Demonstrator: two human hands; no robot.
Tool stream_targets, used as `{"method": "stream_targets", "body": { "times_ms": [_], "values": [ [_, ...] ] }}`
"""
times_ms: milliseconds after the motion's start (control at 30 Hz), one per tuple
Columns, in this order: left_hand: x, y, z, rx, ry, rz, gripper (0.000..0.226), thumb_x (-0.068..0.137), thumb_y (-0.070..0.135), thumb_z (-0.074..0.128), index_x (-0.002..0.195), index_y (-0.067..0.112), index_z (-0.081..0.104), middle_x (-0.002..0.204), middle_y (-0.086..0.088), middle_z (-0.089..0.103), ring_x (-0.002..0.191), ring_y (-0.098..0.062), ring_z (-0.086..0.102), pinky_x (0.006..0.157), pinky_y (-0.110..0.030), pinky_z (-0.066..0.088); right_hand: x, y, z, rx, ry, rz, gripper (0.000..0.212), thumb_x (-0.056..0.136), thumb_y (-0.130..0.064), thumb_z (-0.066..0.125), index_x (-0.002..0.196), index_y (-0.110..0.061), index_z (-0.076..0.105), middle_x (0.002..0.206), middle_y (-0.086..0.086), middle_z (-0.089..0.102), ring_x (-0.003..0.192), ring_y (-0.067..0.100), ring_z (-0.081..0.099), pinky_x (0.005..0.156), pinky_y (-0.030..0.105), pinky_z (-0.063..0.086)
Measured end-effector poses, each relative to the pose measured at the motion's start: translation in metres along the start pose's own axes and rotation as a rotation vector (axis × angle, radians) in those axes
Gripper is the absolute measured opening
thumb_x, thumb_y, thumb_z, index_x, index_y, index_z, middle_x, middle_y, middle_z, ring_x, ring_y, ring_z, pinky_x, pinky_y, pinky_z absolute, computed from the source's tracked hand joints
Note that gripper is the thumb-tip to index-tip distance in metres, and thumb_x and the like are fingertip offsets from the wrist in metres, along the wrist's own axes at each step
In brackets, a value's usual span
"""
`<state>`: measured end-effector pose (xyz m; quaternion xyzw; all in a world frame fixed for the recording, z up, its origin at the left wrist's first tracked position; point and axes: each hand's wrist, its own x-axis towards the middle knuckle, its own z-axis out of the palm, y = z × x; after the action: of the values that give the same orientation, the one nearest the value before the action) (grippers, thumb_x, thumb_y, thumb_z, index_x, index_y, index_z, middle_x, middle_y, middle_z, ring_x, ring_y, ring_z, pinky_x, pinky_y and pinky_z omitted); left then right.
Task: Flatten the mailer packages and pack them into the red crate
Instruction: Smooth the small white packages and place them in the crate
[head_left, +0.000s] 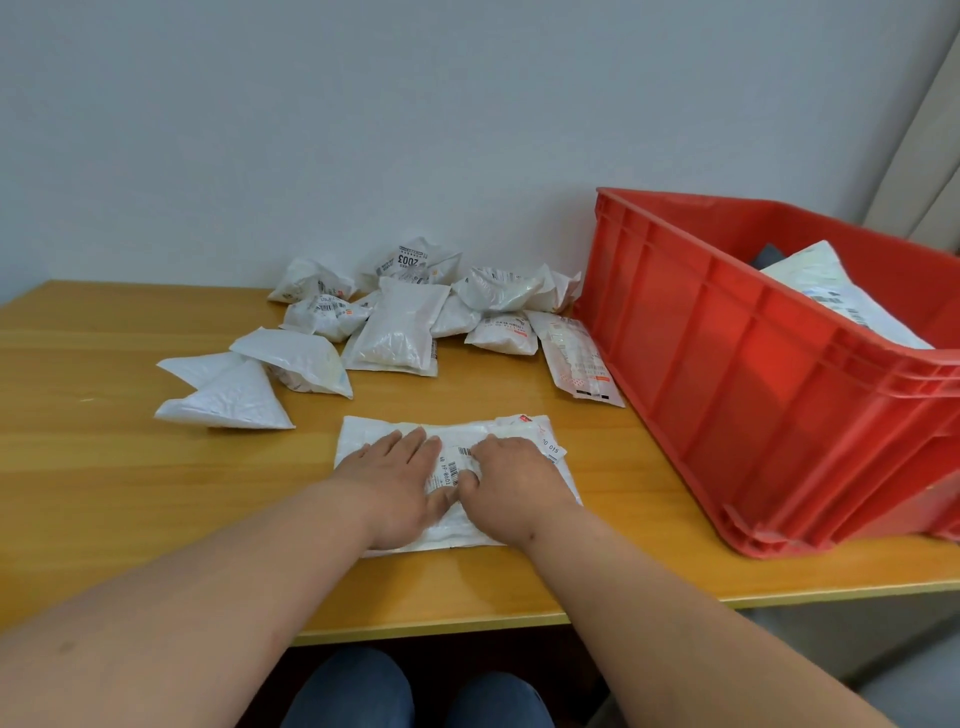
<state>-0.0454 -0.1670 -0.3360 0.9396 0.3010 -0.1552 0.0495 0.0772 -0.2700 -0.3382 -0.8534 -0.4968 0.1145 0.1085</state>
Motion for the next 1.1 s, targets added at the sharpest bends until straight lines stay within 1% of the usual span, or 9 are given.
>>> {"method": "stream_targets", "body": {
  "times_ms": [67,200,300,467,633,733,900,1000,1100],
  "values": [
    [-0.001,-0.001,-0.003,0.007,0.032,0.015,0.075,0.096,0.067,0.016,0.155,0.028,-0.009,0.164,0.004,-0.012,0.151,-0.022,-0.005,0.122,-0.043,0.011,0.002,0.005,-0.008,0.031,0.013,0.021,0.044,0.097,-0.041,0.045,0.132,-0.015,0.053,0.140,0.007,0.049,0.135,0.026,0.040,0.106,0.042,0.041],
    [0.002,0.005,0.003,-0.051,0.095,0.078,0.064,0.102,0.051,0.021,0.155,0.032,-0.009,0.163,0.008,-0.014,0.150,-0.016,-0.012,0.123,-0.043,0.000,-0.004,0.018,-0.002,-0.017,0.001,0.025,0.062,0.103,-0.048,0.032,0.156,-0.015,0.024,0.165,0.007,0.013,0.152,0.022,0.006,0.122,0.039,0.014],
    [0.005,0.007,0.007,-0.070,0.059,0.081,0.063,0.103,0.048,0.017,0.155,0.028,-0.011,0.163,0.009,-0.016,0.150,-0.015,-0.015,0.122,-0.044,-0.004,-0.004,0.020,0.005,-0.037,-0.010,0.017,0.063,0.105,-0.047,0.024,0.158,-0.014,0.019,0.166,0.007,0.012,0.153,0.020,0.005,0.122,0.033,0.006],
    [0.005,0.006,0.006,-0.038,0.005,0.088,0.077,0.095,0.067,0.011,0.154,0.026,-0.018,0.160,0.008,-0.025,0.148,-0.016,-0.022,0.121,-0.048,-0.007,-0.003,0.019,0.003,-0.110,-0.039,0.001,0.062,0.106,-0.046,0.020,0.158,-0.011,0.017,0.166,0.009,0.011,0.153,0.020,0.004,0.121,0.031,0.002],
    [0.002,0.009,0.010,-0.005,0.001,0.082,0.091,0.087,0.078,0.014,0.152,0.025,-0.023,0.159,0.007,-0.029,0.147,-0.017,-0.024,0.121,-0.050,-0.007,-0.003,0.019,0.005,-0.158,-0.061,0.000,0.063,0.105,-0.047,0.018,0.158,-0.012,0.015,0.166,0.009,0.010,0.153,0.020,0.003,0.122,0.032,0.003],
    [0.002,0.009,0.009,-0.011,0.006,0.077,0.091,0.088,0.078,0.017,0.152,0.026,-0.023,0.159,0.008,-0.028,0.147,-0.017,-0.024,0.121,-0.050,-0.007,0.004,0.021,0.000,-0.157,-0.083,0.005,0.064,0.104,-0.049,0.021,0.158,-0.013,0.019,0.166,0.008,0.012,0.153,0.020,0.005,0.121,0.036,0.013],
    [0.001,0.009,0.002,-0.029,0.027,0.078,0.092,0.086,0.080,0.025,0.156,0.028,-0.007,0.163,0.009,-0.012,0.150,-0.017,-0.011,0.122,-0.048,0.000,0.005,0.020,0.003,-0.136,-0.096,0.015,0.063,0.104,-0.048,0.022,0.157,-0.014,0.020,0.166,0.009,0.012,0.153,0.021,0.005,0.122,0.038,0.012],
    [0.000,0.010,-0.005,-0.037,0.040,0.079,0.093,0.084,0.081,0.030,0.156,0.028,0.003,0.164,0.007,-0.003,0.151,-0.019,-0.003,0.122,-0.048,0.007,0.005,0.017,0.002,-0.194,-0.052,0.010,0.060,0.103,-0.047,0.022,0.152,-0.013,0.032,0.164,0.009,0.016,0.151,0.024,0.011,0.121,0.041,0.017],
    [0.000,0.011,-0.007,-0.039,0.030,0.074,0.095,0.084,0.080,0.031,0.156,0.026,-0.001,0.164,0.007,-0.005,0.151,-0.020,-0.004,0.121,-0.050,0.008,0.000,0.012,0.003,-0.266,0.055,-0.007,0.056,0.103,-0.046,0.024,0.146,-0.014,0.041,0.164,0.006,0.008,0.149,0.027,0.010,0.119,0.046,0.019]
  ]
}}
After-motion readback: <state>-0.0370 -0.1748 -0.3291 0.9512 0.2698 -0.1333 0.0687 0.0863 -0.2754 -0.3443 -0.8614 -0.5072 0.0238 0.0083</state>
